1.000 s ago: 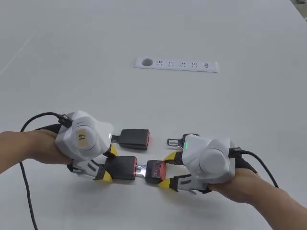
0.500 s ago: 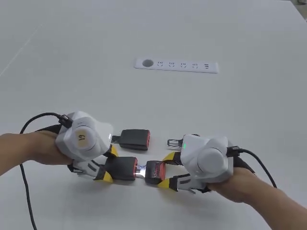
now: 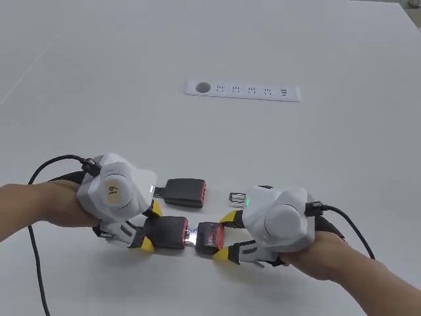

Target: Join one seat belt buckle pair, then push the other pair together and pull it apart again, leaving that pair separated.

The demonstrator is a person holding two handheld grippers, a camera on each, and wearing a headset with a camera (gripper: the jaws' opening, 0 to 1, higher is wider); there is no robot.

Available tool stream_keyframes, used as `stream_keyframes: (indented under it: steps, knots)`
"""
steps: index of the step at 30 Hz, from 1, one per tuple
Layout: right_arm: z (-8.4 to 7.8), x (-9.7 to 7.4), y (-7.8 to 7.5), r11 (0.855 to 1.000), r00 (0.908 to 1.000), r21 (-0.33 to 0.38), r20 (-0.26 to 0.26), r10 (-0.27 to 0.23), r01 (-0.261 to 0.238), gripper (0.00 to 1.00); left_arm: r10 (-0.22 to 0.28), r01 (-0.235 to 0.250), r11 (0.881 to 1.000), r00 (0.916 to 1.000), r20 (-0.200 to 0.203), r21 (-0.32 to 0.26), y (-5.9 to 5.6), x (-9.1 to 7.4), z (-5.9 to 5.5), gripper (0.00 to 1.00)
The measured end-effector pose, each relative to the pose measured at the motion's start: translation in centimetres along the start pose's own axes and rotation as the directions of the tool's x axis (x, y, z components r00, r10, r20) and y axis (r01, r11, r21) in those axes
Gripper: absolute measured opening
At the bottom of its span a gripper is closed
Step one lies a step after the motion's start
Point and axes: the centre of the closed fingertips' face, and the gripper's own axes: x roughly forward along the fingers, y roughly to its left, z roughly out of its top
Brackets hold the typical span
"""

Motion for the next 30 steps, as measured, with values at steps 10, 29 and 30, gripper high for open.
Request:
stream_keyframes:
  steps: [10,29,30]
  knots:
    - [-0.1,0.0,-0.1,1.0,0.9999,-0.007,-0.011,-0.001,0.001,0.27,-0.002,0.002,1.0,1.0,-0.003,0.006,0.0,0.0,0.0,0.31]
    - [0.9,0.6,0.2,1.0,0.9999,-0.001,-0.012,0.004,-0.004,0.27,-0.003,0.003,1.0,0.9999,-0.016,-0.01,0.3,0.0,-0.2,0.31]
    - [0.9,0.6,0.2,1.0,0.9999,-0.002,-0.011,0.005,-0.005,0.27,-0.002,0.002,1.0,0.9999,-0.016,-0.01,0.3,0.0,-0.2,0.31]
